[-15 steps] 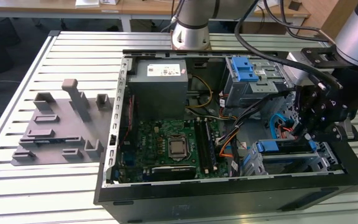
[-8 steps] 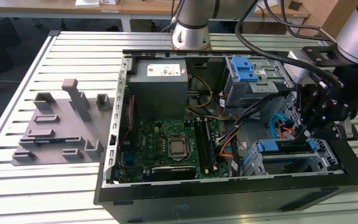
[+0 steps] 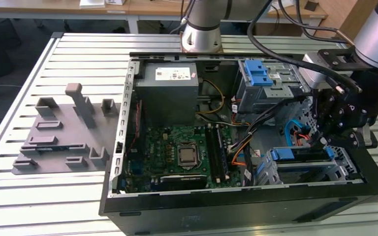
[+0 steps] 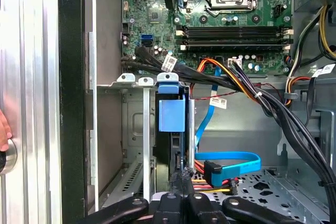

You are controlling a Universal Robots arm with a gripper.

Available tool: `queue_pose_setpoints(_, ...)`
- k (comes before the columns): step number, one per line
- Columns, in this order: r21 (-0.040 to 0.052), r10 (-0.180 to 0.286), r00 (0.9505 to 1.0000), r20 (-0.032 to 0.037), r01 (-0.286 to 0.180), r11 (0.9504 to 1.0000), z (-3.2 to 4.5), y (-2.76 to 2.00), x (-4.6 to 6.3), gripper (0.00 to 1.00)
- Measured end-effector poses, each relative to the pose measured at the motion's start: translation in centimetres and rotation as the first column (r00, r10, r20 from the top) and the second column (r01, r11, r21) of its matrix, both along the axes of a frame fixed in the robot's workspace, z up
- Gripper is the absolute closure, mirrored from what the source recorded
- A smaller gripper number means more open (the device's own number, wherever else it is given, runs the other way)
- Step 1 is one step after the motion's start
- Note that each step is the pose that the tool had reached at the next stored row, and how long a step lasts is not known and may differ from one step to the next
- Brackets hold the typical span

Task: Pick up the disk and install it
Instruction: 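Insert the first disk wire, then insert the second disk wire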

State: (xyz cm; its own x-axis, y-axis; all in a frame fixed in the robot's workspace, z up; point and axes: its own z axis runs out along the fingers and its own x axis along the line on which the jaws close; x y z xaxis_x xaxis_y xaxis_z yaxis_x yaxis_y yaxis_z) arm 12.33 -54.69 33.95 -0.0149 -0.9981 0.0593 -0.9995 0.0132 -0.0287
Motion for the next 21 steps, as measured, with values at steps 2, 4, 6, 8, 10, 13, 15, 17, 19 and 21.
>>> queue_pose_setpoints(2,-0.0001,0.0,1.0,0.0,0.0,1.0,0.0,0.0,-0.06,0.89)
queue_pose_setpoints(4,-0.0001,0.0,1.0,0.0,0.0,1.0,0.0,0.0,-0.14,0.89)
queue_pose_setpoints(6,-0.0002,0.0,1.0,0.0,0.0,1.0,0.01,0.0,-0.27,0.89)
queue_pose_setpoints(8,-0.0001,0.0,1.0,0.0,0.0,1.0,0.0,0.0,-0.36,0.89)
queue_pose_setpoints(10,-0.0002,0.0,1.0,0.0,0.0,1.0,0.0,0.0,-0.42,0.89)
queue_pose_setpoints(13,-0.0004,0.0,1.0,0.0,0.0,1.0,0.07,0.0,-0.5,0.89)
queue_pose_setpoints(15,-0.0003,0.0,1.0,0.0,0.0,1.0,0.24,0.0,-0.5,0.89)
queue_pose_setpoints(17,-0.0002,0.0,1.0,0.0,0.0,1.0,0.44,0.0,-0.51,0.89)
queue_pose_setpoints(19,-0.0001,0.0,1.0,0.0,0.0,1.0,0.67,0.0,-0.51,0.89)
queue_pose_setpoints(21,-0.0001,0.0,1.0,0.0,0.0,1.0,0.92,0.0,-0.51,0.89)
